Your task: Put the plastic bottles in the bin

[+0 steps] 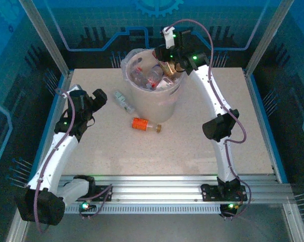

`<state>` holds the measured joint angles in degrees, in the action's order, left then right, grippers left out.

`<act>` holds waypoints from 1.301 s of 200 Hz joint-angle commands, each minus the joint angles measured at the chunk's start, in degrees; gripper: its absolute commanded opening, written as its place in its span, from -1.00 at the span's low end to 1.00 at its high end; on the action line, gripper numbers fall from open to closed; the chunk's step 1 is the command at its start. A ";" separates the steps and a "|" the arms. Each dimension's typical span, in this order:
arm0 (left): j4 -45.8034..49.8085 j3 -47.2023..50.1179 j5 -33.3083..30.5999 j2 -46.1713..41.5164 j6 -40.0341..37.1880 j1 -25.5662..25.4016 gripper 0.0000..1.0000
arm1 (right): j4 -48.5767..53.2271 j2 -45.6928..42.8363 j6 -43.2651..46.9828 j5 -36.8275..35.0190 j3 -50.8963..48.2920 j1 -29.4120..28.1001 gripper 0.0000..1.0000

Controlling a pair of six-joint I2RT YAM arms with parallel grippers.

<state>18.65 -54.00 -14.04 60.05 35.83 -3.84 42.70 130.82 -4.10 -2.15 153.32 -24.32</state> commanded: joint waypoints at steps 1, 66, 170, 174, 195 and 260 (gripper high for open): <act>0.02 -2.29 -0.11 0.72 -1.90 0.48 0.98 | 7.65 -1.10 0.67 4.18 -1.35 -0.26 -0.04; 1.30 -5.80 5.03 6.20 -1.49 0.42 0.98 | 8.71 -3.09 1.09 2.79 -0.92 -0.31 0.51; -1.79 -12.58 9.81 25.70 1.50 0.48 0.98 | 12.74 -13.04 0.02 -6.56 -5.04 -1.35 0.99; -2.03 -12.97 9.91 26.66 1.66 0.50 0.98 | 12.80 -13.79 -0.38 -7.04 -6.01 -1.34 0.99; -2.47 -15.71 9.91 32.13 2.31 0.52 0.98 | 12.10 -19.13 -2.35 -8.22 -13.13 -1.52 0.99; -2.85 -24.11 11.74 47.12 4.44 0.48 0.98 | 1.76 -41.67 -4.55 -13.52 -46.21 -6.28 0.99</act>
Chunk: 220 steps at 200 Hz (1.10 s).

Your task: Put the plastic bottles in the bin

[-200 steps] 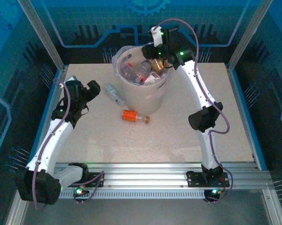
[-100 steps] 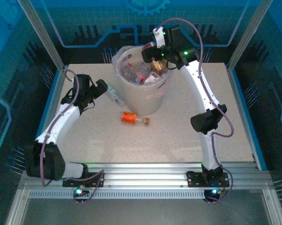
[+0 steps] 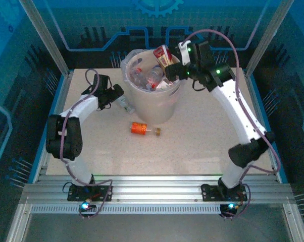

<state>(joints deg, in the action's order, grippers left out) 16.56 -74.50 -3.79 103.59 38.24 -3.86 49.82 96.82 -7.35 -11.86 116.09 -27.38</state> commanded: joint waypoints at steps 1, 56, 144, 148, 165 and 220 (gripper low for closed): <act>-0.74 -3.67 1.50 3.74 2.07 0.46 0.98 | -5.53 -7.94 -1.32 -3.98 -9.41 -3.35 0.99; -1.18 -8.83 2.11 11.60 3.62 0.46 0.98 | -10.60 -22.45 -1.96 -11.63 -28.89 -9.86 0.99; 4.15 -17.14 0.83 20.43 4.83 0.44 0.88 | -11.50 -31.32 -5.85 -15.74 -38.72 -12.79 0.99; 4.41 -17.25 0.79 20.63 4.83 0.44 0.88 | -11.42 -31.34 -5.91 -15.76 -38.79 -12.79 0.99; 4.55 -17.01 0.80 21.11 4.96 0.48 0.79 | -11.25 -31.34 -6.09 -15.98 -38.92 -12.77 0.99; 3.93 -14.04 -1.44 20.44 4.66 0.84 0.36 | -11.68 -30.68 -6.18 -16.00 -39.19 -12.78 0.99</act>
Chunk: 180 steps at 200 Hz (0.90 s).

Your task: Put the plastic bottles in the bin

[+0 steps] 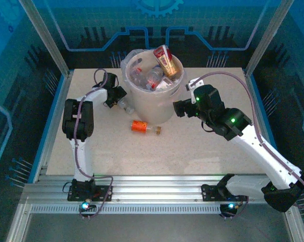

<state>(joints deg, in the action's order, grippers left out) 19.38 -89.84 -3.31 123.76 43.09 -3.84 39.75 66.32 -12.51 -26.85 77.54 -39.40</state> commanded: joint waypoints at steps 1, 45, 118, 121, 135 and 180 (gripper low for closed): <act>1.02 1.37 -1.99 0.26 -0.20 0.84 0.34 | -1.60 -0.17 -1.02 -0.96 -0.68 -0.72 0.99; -1.71 1.34 -2.95 -1.47 -4.87 2.97 -0.10 | -1.38 -1.07 -1.11 -1.28 -0.94 -0.86 1.00; -0.95 3.27 -11.08 -16.64 -21.94 4.39 -0.33 | -2.16 -3.13 -1.99 -2.37 -2.08 -0.86 0.99; -0.74 3.21 -11.15 -17.45 -22.59 4.39 -0.33 | -2.21 -3.20 -2.03 -2.30 -2.17 -0.83 0.99; 0.53 2.58 -10.52 -20.99 -25.66 4.36 -0.34 | -2.47 -3.22 -2.07 -2.15 -2.44 -0.90 0.99; 4.43 -1.24 -4.71 -32.29 -32.00 4.28 -0.40 | -2.81 -3.22 -2.26 -1.50 -3.01 -0.86 0.99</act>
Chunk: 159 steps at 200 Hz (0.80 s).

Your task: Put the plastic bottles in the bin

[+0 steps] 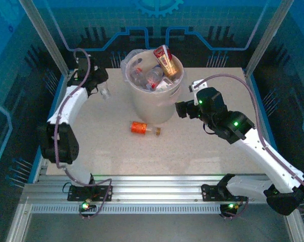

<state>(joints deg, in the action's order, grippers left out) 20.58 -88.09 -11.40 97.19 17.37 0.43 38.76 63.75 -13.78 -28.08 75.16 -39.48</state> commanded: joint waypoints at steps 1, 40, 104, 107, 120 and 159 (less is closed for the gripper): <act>3.24 -3.02 3.57 -5.92 -6.33 0.02 -0.40 | -1.84 -0.64 -0.99 -0.30 -0.62 -0.77 0.99; 2.78 -7.30 10.54 -13.38 -7.90 -1.76 -0.41 | -2.55 -0.64 -1.25 0.28 -1.32 -0.77 0.99; 5.50 -24.11 15.03 -6.34 -14.29 -12.68 -0.38 | -2.56 -0.98 -2.21 1.27 -1.99 -0.75 0.99; 5.94 -25.26 15.38 -5.52 -14.54 -13.10 -0.38 | -2.55 -1.07 -2.26 1.39 -2.02 -0.77 0.99; 7.71 -29.91 17.59 -2.13 -14.98 -14.75 -0.38 | -2.16 -1.41 -2.48 1.52 -1.98 -0.77 0.99; 13.01 -41.29 21.69 7.33 -17.84 -18.09 -0.38 | -1.98 -3.07 -3.49 1.54 -3.28 -0.82 0.99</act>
<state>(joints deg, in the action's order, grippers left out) 28.99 -125.36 6.39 100.75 3.27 -15.97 37.63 62.81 -15.70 -26.74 73.08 -39.48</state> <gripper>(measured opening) 0.607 0.996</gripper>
